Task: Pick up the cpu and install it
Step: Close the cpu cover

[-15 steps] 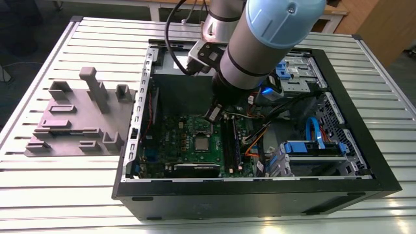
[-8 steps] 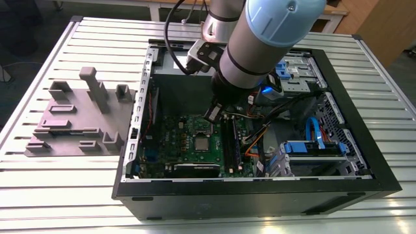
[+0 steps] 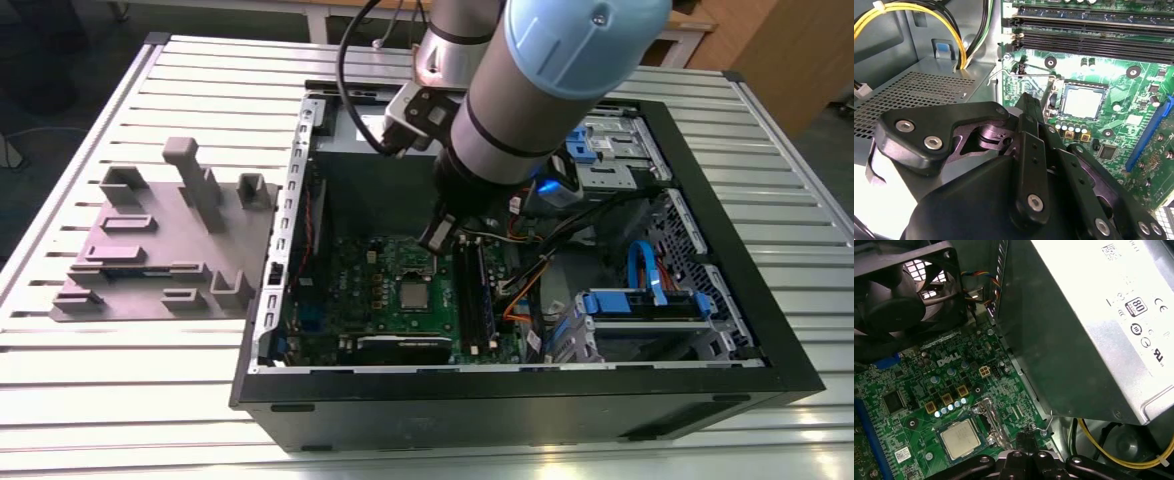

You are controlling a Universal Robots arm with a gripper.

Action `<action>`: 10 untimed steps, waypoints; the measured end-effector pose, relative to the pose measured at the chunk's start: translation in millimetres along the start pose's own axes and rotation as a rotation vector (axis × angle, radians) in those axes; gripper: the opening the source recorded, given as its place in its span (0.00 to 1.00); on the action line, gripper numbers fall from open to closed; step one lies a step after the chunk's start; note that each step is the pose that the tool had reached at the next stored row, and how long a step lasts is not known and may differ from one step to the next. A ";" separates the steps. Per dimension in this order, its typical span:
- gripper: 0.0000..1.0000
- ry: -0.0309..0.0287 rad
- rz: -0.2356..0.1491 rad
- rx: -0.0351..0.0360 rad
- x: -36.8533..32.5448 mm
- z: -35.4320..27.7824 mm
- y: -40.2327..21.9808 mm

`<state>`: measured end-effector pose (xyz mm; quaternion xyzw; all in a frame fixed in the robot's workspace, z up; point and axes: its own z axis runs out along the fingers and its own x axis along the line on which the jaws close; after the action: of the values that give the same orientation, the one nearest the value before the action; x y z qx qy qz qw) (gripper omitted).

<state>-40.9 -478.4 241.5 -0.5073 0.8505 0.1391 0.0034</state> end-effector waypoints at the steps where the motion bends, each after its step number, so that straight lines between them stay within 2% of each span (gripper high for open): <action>1: 0.11 0.0000 0.000 0.0000 0.6 -0.1 -0.3; 10: 0.11 0.0003 -0.002 -0.0002 6.3 -1.6 -2.8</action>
<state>-41.3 -485.5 241.5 -0.5079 0.8501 0.1391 0.0033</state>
